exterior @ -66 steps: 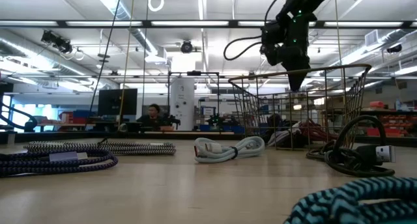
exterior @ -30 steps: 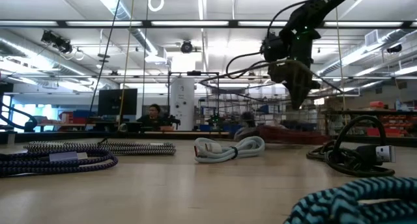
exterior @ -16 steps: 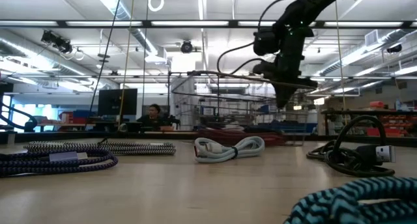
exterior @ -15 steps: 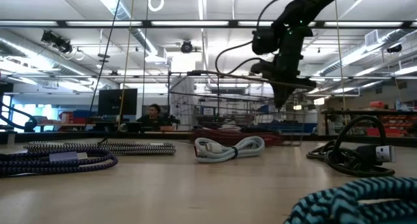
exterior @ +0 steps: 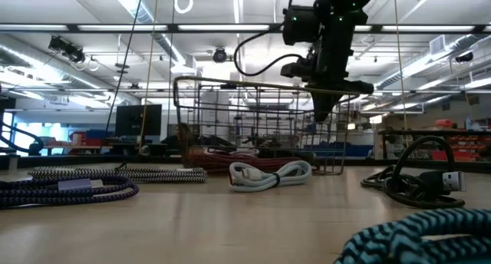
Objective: Pick and place USB-C Cables
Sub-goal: Move the gold wire basket to the center of the table
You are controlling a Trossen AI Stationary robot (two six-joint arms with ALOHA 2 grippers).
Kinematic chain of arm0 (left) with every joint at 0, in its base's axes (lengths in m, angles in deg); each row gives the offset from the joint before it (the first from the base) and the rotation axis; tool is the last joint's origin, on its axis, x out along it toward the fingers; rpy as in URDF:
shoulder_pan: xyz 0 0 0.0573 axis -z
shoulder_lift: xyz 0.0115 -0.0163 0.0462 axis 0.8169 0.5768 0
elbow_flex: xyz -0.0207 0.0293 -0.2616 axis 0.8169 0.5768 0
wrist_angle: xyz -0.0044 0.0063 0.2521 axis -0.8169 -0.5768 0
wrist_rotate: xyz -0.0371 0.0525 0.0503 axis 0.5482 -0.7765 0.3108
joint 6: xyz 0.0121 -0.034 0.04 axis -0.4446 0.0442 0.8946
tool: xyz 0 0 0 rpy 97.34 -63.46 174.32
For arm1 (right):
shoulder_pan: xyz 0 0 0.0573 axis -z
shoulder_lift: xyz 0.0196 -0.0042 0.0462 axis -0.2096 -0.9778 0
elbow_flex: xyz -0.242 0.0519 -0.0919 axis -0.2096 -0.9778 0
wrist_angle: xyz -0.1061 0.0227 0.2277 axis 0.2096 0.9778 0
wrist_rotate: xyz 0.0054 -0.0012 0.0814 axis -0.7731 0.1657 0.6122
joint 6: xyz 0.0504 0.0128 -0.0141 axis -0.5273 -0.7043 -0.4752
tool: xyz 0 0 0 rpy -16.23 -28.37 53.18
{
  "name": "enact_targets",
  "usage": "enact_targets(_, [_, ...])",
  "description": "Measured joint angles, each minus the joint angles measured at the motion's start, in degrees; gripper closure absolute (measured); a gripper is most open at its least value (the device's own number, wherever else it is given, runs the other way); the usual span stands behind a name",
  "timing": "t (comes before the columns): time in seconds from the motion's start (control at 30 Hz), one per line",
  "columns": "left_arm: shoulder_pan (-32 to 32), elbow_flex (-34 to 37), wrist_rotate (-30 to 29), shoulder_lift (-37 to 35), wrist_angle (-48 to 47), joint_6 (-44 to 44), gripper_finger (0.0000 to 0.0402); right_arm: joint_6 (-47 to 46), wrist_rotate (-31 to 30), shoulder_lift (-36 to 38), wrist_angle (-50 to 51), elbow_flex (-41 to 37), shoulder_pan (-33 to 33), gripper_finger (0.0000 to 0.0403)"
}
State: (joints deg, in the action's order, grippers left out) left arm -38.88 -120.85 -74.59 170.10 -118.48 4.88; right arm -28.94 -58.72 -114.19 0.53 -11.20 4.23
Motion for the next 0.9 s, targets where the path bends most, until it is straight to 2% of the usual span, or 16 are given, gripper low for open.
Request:
enact_targets(0.37, [0.0, 0.0, 0.8, -0.2, -1.7, 6.9, 0.0390, -17.5, -4.7, 0.0, 4.3, 0.0, -12.5, 0.0400])
enact_targets(0.53, [0.0, 0.0, 0.9, -0.2, -1.7, 8.5, 0.0390, -21.7, -8.5, 0.1, 6.8, 0.0, -13.6, 0.0400])
enact_targets(0.9, [0.0, 0.0, 1.3, -0.2, -1.7, 8.6, 0.0390, -29.4, -10.8, 0.1, 7.9, 0.0, -17.6, 0.0400])
